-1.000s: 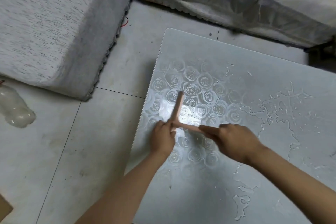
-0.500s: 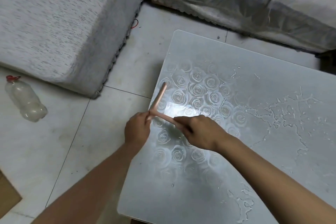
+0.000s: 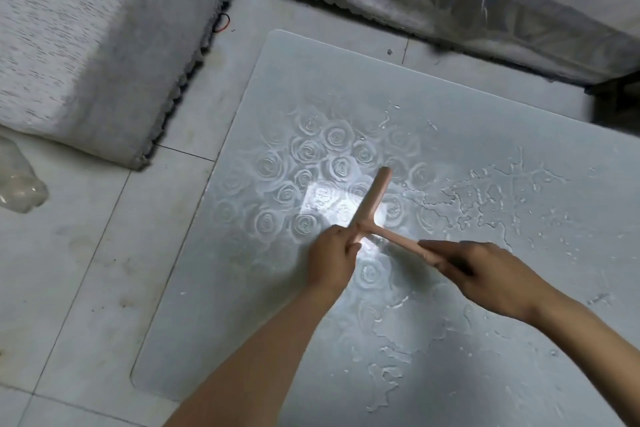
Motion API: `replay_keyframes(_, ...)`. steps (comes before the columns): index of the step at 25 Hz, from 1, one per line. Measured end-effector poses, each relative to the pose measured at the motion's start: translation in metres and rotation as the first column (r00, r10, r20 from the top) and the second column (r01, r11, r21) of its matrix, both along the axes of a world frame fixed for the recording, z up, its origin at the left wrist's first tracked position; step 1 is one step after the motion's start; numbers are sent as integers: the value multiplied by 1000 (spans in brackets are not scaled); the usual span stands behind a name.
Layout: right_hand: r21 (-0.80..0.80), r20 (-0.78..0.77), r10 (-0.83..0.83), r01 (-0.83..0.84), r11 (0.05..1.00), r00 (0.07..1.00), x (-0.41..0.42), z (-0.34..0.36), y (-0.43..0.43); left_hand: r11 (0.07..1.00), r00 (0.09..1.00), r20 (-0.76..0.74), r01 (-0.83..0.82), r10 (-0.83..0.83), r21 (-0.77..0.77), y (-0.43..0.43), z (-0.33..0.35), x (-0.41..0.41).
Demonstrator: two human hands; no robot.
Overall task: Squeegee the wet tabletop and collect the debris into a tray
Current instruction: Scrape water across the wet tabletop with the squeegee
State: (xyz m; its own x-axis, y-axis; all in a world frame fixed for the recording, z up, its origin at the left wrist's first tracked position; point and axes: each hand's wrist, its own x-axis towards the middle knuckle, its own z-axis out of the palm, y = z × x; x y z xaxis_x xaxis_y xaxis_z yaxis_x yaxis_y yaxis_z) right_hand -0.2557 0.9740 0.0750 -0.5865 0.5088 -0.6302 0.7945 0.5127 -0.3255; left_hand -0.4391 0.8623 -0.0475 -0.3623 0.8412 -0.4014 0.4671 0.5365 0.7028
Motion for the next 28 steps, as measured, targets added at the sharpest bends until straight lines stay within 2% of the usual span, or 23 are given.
replay_keyframes(2,88,-97,76,-67,994,992,7,7,-1,1000,998,55,-21,20,15,-2,9,3)
replay_keyframes(5,98,-274,117,-93,991,955,-34,-3,-6,988,977,-154,-135,146,78,-11,16,-42)
replay_keyframes(8,75,-245,125,-110,991,961,-91,-35,-6,971,934,-268,-235,234,29,-9,12,-86)
replay_keyframes(11,31,-262,89,-84,996,961,-75,-52,-1,948,881,-355,-312,312,57,3,-3,-59)
replay_keyframes(14,19,-271,41,-37,999,962,12,-43,4,974,920,-321,-196,223,114,17,-12,14)
replay_keyframes(16,22,-172,32,-28,999,985,70,-27,12,989,950,-276,-130,144,71,24,-13,69)
replay_keyframes(18,23,-108,-4,6,1000,994,100,-18,17,993,977,-175,-114,120,41,28,-13,105)
replay_keyframes(20,113,-119,100,-87,990,988,106,-5,11,982,982,-65,-172,178,81,16,5,114)
replay_keyframes(22,153,-195,195,-167,974,961,83,4,-2,969,969,-85,-221,230,111,-10,23,91)
replay_keyframes(24,153,-284,279,-244,958,917,36,3,-25,952,934,-187,-289,303,98,-49,35,50)
replay_keyframes(28,98,-346,390,-381,920,853,-77,-20,-99,866,817,-358,-498,452,-41,-145,42,-30)
